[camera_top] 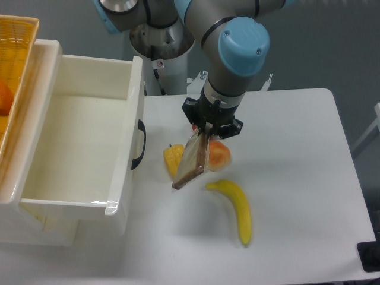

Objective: Place the toast in the upper white drawer
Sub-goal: 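Lift the bagged toast slice upward off the table with the gripper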

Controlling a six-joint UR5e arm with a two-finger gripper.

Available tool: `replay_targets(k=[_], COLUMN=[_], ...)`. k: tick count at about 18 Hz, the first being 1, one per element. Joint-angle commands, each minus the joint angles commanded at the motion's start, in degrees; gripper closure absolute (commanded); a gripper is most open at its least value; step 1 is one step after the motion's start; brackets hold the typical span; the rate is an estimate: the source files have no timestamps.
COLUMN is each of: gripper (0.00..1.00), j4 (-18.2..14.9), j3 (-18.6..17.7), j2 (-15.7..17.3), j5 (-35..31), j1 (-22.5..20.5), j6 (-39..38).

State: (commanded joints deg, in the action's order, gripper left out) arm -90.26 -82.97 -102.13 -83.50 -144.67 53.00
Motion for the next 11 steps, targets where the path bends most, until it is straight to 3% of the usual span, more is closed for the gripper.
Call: replay_targets(k=[8,11], gripper=[0.75,0.75], j4=[0.00,-0.26], j3=[-0.35,-0.09], j2=[0.17,0.96], j5=[0.09,1.58], j1=[-0.53,-1.23], j6=[-0.53,-4.12])
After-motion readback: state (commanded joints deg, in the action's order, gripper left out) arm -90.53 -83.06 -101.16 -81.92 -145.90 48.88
